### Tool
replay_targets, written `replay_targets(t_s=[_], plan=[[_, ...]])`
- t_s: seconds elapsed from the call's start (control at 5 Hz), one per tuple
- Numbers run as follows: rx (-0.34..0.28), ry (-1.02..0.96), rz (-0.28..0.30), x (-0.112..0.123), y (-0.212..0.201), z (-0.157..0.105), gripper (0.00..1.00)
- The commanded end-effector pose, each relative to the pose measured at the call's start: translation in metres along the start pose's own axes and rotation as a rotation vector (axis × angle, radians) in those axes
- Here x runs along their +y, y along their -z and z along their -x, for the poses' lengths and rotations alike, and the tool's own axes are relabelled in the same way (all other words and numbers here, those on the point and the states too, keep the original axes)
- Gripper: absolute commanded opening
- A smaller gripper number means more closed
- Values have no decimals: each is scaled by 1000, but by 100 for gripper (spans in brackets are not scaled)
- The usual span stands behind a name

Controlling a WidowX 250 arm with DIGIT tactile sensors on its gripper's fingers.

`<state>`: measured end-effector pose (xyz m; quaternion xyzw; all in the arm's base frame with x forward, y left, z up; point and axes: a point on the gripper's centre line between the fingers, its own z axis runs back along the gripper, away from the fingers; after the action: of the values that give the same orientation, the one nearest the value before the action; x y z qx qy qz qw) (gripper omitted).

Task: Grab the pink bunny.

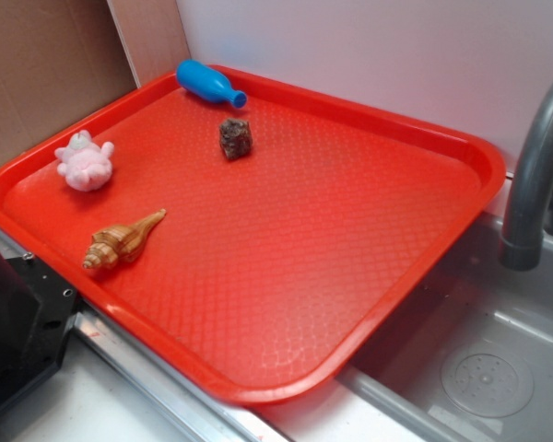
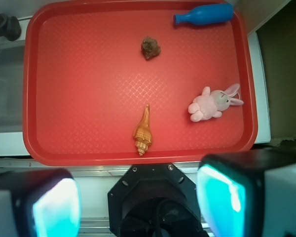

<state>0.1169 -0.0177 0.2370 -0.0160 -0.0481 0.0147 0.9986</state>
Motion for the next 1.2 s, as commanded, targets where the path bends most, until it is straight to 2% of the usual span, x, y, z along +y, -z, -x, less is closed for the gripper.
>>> replay_targets(t_s=[0.0, 0.2, 0.4, 0.6, 0.8, 1.0], plan=[[0, 0, 0, 0, 0, 0, 100], [119, -228, 14, 51, 49, -6, 100], [13, -473, -9, 98, 76, -12, 100], [-30, -687, -29, 124, 94, -14, 100], [-187, -827, -42, 140, 126, -33, 100], [-153, -905, -30, 148, 157, -35, 100]])
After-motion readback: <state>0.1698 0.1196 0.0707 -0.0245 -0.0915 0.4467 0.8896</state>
